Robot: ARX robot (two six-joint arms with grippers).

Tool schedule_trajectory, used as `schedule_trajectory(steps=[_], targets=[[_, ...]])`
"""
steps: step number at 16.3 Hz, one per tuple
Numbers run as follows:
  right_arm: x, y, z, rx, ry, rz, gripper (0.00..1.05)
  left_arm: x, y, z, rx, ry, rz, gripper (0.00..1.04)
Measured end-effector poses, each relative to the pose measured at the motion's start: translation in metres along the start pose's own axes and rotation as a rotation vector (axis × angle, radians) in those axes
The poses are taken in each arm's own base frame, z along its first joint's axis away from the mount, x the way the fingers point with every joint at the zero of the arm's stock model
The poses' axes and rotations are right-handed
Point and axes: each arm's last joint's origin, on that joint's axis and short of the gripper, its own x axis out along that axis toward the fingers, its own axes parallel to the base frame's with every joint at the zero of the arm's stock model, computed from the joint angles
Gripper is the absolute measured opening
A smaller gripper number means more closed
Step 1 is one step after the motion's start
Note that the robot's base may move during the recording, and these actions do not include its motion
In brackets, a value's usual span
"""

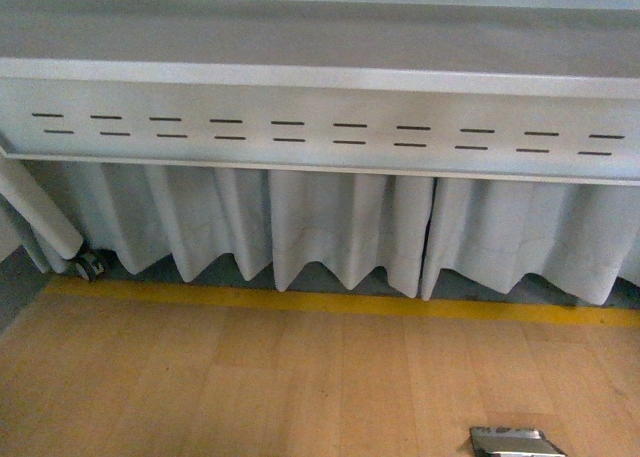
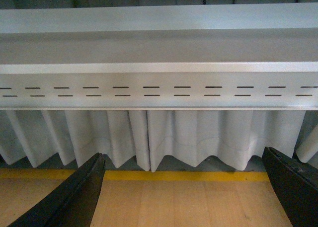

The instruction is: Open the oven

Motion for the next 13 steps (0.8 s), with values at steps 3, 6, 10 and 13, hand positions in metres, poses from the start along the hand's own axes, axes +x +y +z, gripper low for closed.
schedule_trajectory(steps=[3,6,10,13], targets=[[0.0,0.0,0.0,0.0,0.0,0.0,0.98,0.0,0.0,0.0,0.0,0.0,0.0,0.98],[0.0,0.0,0.0,0.0,0.0,0.0,0.98,0.0,0.0,0.0,0.0,0.0,0.0,0.98],[0.0,0.0,0.0,0.0,0.0,0.0,0.98,0.0,0.0,0.0,0.0,0.0,0.0,0.98],[0.0,0.0,0.0,0.0,0.0,0.0,0.98,0.0,0.0,0.0,0.0,0.0,0.0,0.98]])
